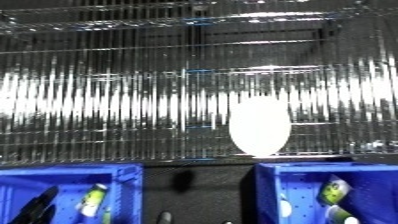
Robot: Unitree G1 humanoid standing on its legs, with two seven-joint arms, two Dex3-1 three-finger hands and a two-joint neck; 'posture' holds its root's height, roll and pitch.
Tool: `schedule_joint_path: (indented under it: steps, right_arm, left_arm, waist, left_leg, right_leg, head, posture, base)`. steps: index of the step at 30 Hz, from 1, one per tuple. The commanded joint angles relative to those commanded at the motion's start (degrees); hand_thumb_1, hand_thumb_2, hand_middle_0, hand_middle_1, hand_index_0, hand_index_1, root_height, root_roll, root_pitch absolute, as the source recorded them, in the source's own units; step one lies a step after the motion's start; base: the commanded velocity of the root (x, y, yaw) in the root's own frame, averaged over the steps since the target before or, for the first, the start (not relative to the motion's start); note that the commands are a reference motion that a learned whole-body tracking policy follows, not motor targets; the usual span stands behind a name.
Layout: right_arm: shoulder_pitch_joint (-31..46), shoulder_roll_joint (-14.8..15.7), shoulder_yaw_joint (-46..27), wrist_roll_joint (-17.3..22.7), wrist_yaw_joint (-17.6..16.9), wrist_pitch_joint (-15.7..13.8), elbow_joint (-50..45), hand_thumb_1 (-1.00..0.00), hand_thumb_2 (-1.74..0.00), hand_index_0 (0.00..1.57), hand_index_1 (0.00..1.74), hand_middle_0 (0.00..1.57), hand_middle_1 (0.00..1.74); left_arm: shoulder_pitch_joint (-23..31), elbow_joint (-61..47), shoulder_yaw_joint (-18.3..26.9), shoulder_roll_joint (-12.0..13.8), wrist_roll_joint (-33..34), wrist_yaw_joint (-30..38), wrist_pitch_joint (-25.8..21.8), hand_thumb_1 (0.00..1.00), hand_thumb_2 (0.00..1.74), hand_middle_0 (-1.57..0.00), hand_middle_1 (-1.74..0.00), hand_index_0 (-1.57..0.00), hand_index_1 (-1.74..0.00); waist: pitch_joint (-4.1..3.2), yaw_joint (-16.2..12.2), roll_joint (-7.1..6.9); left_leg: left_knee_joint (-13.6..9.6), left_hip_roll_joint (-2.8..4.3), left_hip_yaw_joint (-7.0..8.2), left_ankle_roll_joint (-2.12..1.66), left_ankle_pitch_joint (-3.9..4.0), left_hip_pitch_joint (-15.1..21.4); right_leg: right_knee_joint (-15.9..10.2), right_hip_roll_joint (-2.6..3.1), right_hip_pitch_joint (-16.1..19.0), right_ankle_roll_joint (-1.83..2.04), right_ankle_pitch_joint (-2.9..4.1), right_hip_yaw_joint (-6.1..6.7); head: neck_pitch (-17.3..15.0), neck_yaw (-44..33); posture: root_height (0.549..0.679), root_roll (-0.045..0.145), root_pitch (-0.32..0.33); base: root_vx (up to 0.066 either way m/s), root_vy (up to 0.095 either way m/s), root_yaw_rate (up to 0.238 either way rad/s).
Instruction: Pick up the object and place it into the box
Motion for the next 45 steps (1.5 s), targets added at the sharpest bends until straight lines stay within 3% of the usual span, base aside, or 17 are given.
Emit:
schedule_joint_path:
  steps: [8,11,15,20,27,37,45]
  right_arm:
    - [1.5,-4.4,0.6,-2.2,2.2,2.0,-8.2,0.0,0.0,0.0,0.0,0.0,0.0]
    - [2.7,-5.9,0.9,-2.5,2.9,3.3,-13.6,0.0,0.0,0.0,0.0,0.0,0.0]
    - [5.5,-7.9,1.0,-0.7,3.6,4.5,-24.5,0.0,0.0,0.0,0.0,0.0,0.0]
    - [11.4,-8.9,-1.6,2.8,6.2,1.9,-38.7,0.0,0.0,0.0,0.0,0.0,0.0]
    - [13.0,-9.5,-6.5,3.5,7.5,-3.3,-54.7,0.0,0.0,0.0,0.0,0.0,0.0]
    - [5.1,-11.0,-10.5,-3.8,1.9,-4.5,-67.5,0.0,0.0,0.0,0.0,0.0,0.0]
    - [-3.4,-13.6,-9.3,-11.3,-7.2,-2.5,-66.9,0.0,0.0,0.0,0.0,0.0,0.0]
  left_arm:
    - [2.9,-2.7,-0.6,0.0,0.1,1.5,1.0,0.0,0.0,0.0,0.0,0.0,0.0]
    - [5.1,-4.6,0.0,0.0,0.2,2.2,0.9,0.0,0.0,0.0,0.0,0.0,0.0]
    - [8.0,-5.9,0.4,0.0,0.6,2.9,0.3,0.0,0.0,0.0,0.0,0.0,0.0]
    - [10.0,-5.5,1.7,-0.2,0.4,3.4,-1.0,0.0,0.0,0.0,0.0,0.0,0.0]
    - [9.5,-3.4,2.9,-0.7,0.1,3.6,-2.2,0.0,0.0,0.0,0.0,0.0,0.0]
    - [7.8,-2.3,2.9,-1.7,1.7,4.2,-1.9,0.0,0.0,0.0,0.0,0.0,0.0]
    - [6.7,-3.0,2.2,-1.8,2.9,4.4,-0.6,0.0,0.0,0.0,0.0,0.0,0.0]
  waist:
    - [0.0,-1.7,0.88]
    - [0.0,-2.1,1.03]
    - [0.0,-3.0,0.99]
    - [0.0,-4.9,0.59]
    - [0.0,-6.9,0.21]
    - [0.0,-6.7,0.31]
    - [0.0,-4.9,0.75]
  left_leg:
    - [2.6,0.12,0.99,0.23,-1.71,0.5]
    - [3.6,0.06,1.34,0.23,-2.28,0.2]
    - [4.1,0.12,1.75,0.12,-2.44,-0.2]
    - [3.6,0.46,2.53,0.14,-2.1,-0.3]
    - [3.0,1.21,3.7,-0.09,-1.83,-0.3]
    - [2.5,1.77,4.35,-0.53,-1.83,-0.2]
    - [2.8,1.74,3.95,-0.51,-1.57,-0.5]
  right_leg:
    - [0.7,-0.47,0.1,-0.33,-0.15,0.89]
    - [1.0,-0.53,-0.1,-0.56,-0.31,1.09]
    - [1.4,-0.41,-0.5,-0.93,-0.67,1.46]
    - [1.7,0.17,-1.2,-1.04,-1.04,2.2]
    - [1.4,0.74,-1.8,-0.71,-1.03,2.89]
    - [0.8,0.59,-1.6,-0.44,-0.94,2.54]
    - [1.5,0.27,-1.6,-0.71,-1.28,1.92]
  head:
    - [0.5,9.4]
    - [0.7,10.0]
    - [0.8,7.8]
    - [1.2,4.0]
    - [1.4,0.2]
    - [1.3,-0.8]
    - [0.5,-1.5]
  posture:
    - [0.657,0.037,0.099]
    - [0.657,0.041,0.099]
    - [0.657,0.044,0.103]
    - [0.656,0.046,0.113]
    - [0.655,0.046,0.123]
    - [0.656,0.046,0.126]
    - [0.656,0.046,0.122]
  base:
    - [0.001,0.034,-0.211]
    - [0.005,0.01,-0.099]
    - [0.001,0.018,-0.087]
    - [-0.006,0.036,-0.122]
    - [-0.015,0.028,-0.075]
    - [-0.014,0.011,0.005]
    - [0.0,0.003,0.056]
